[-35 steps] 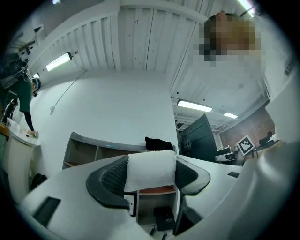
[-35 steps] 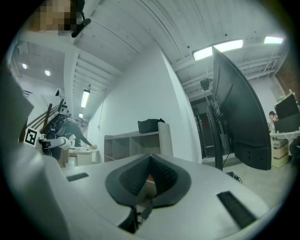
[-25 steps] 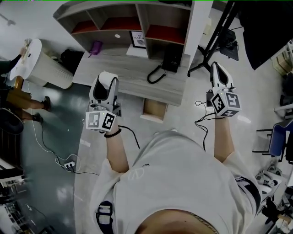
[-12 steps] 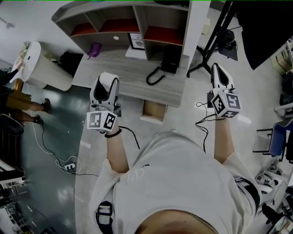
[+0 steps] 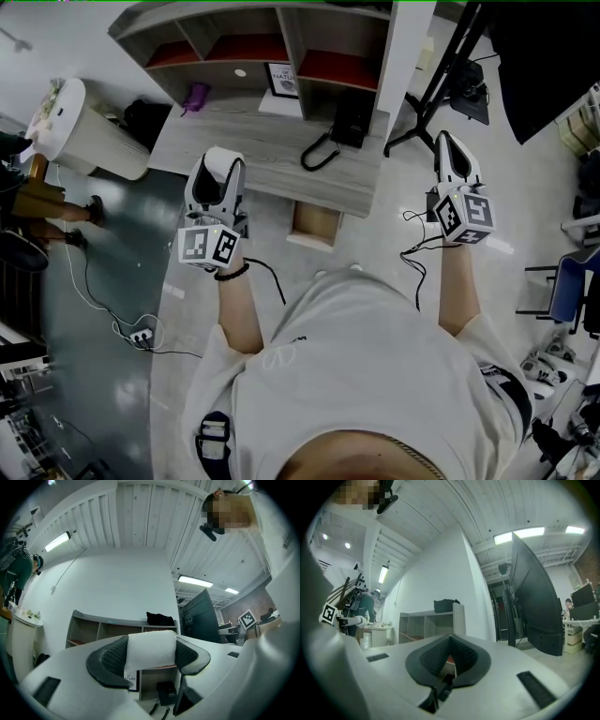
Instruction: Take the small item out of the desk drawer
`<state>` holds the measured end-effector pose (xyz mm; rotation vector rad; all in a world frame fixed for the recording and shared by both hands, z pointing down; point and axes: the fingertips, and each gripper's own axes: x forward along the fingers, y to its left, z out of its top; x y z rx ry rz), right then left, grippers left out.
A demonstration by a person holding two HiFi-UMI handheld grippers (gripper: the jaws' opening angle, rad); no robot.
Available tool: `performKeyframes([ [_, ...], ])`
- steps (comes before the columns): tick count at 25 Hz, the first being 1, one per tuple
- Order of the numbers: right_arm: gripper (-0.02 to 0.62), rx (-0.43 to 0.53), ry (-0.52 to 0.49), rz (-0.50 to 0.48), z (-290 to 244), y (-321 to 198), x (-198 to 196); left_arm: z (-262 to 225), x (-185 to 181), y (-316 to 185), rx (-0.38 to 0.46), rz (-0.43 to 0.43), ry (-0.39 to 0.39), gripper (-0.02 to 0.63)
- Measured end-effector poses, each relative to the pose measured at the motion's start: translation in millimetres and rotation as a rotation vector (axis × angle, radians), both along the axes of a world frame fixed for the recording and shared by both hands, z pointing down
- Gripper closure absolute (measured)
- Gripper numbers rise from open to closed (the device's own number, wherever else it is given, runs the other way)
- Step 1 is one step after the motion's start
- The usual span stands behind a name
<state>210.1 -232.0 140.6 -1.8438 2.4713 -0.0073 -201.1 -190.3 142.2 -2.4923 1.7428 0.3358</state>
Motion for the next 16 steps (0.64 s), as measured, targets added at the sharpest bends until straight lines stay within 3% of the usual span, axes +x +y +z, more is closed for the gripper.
performKeyframes([
  [16,0.598,-0.021,-0.006,0.003,8.7,1.7,5.6,3.2,5.5,2.6,-0.01,0.0,-0.011,0.328],
])
